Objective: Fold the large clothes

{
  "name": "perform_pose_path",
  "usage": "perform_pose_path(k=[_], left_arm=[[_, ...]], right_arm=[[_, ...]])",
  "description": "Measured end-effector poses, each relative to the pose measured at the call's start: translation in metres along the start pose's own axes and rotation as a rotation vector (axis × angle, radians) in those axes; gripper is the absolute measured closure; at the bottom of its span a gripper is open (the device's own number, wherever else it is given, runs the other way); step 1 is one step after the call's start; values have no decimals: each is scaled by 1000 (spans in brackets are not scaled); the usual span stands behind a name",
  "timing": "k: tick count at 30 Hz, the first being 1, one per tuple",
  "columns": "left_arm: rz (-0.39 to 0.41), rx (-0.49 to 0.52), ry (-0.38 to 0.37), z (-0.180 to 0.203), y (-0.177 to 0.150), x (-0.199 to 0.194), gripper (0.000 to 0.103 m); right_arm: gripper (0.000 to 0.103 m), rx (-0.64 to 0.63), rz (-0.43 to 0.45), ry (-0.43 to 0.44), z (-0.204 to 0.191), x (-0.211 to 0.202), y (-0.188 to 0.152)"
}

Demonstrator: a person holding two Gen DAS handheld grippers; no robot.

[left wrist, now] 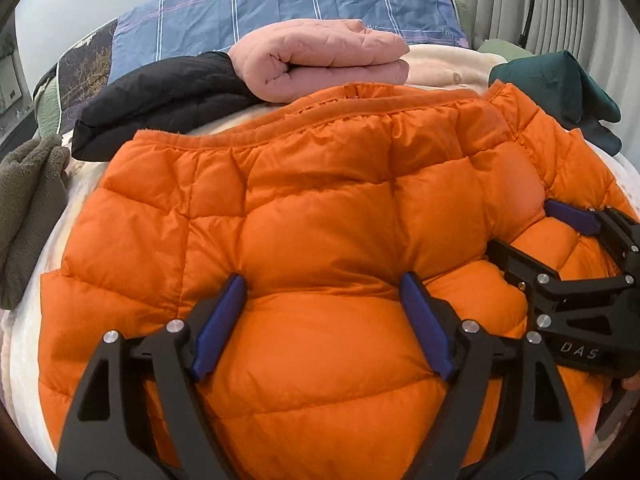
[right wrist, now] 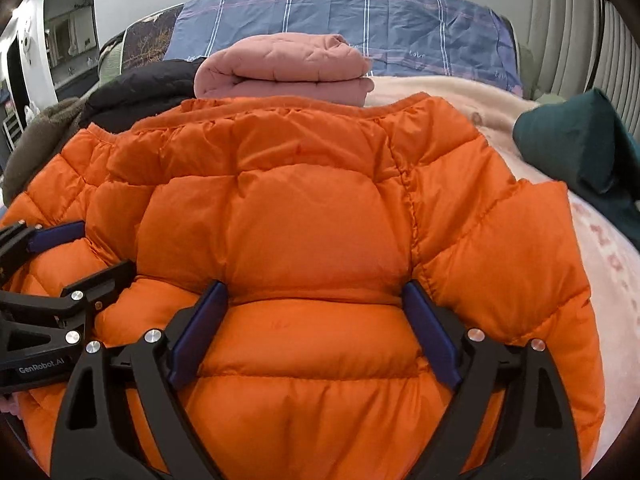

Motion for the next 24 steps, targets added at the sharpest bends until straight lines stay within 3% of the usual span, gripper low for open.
perform_pose_path(k=[3, 6, 9, 12, 15, 22, 24], left_arm=[[26, -14, -5, -2, 1, -10, 22], [34, -65, -29, -9, -2, -39, 24], [63, -18, -83, 0, -14, -72, 23], [25, 54, -27, 7, -38, -63, 20], [14, 69, 6, 12, -48, -43, 19], [-1, 14, -44, 2, -49, -67, 20], [14, -1, -93, 3, -51, -86, 20]], right_arm=[[15, -2, 15, 14, -1, -11, 2], [15, 21, 53, -3, -1, -50, 0], [13, -21, 82, 22, -10, -84, -15], [8, 3, -30, 12, -2, -61, -57], [6, 0, -43, -16, -2, -52, -60], [7, 42, -14, 9, -2, -78, -55], [7, 90, 15, 66, -8, -100, -57]])
Point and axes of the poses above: each gripper's, at about its wrist camera, not at the fingertips, and x roughly the way its jaws point, z to its right, y to its top, the point moved 10 cm from there along x, roughly the way its jaws point, and after that the axes turned 8 degrees about y, right-handed, at the moved point
